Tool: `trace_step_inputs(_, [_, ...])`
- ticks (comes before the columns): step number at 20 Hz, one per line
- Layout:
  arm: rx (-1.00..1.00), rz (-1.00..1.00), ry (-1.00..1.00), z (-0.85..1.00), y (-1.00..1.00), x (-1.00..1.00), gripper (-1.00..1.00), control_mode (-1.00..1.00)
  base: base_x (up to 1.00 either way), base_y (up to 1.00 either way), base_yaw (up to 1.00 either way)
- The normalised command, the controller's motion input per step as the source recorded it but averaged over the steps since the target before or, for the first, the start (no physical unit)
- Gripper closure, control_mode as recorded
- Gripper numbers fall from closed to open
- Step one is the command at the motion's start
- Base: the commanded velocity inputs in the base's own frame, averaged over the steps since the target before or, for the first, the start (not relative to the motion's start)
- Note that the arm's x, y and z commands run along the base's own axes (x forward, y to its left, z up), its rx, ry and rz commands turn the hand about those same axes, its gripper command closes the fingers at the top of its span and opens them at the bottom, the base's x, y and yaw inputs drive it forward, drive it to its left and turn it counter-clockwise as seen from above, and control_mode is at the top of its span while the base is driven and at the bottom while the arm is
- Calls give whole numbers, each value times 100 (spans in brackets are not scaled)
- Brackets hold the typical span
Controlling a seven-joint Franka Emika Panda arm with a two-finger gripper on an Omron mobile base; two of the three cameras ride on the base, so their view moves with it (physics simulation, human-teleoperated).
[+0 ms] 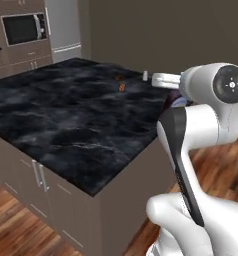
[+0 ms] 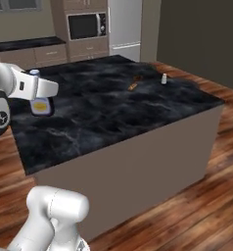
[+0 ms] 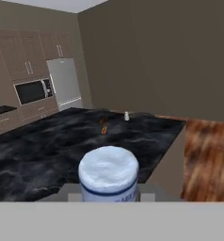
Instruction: Move the shaker and condiment bottle from the cabinet to the dining counter.
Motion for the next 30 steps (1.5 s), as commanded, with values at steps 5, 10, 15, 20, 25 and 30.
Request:
trace_step_inputs(5, [0, 0, 0, 0, 0, 0, 100, 100, 60, -58, 0])
trace_step_inputs(10, [0, 0, 0, 0, 0, 0, 100, 100, 60, -59, 0])
trace_step_inputs(15, [0, 0, 0, 0, 0, 0, 100, 100, 61, -59, 0])
trace_step_inputs(20, [0, 0, 0, 0, 0, 0, 100, 100, 60, -58, 0])
trace_step_inputs(25, [0, 0, 0, 0, 0, 0, 100, 100, 60, -58, 0])
trace_step_inputs(30, [0, 0, 0, 0, 0, 0, 100, 100, 60, -58, 0])
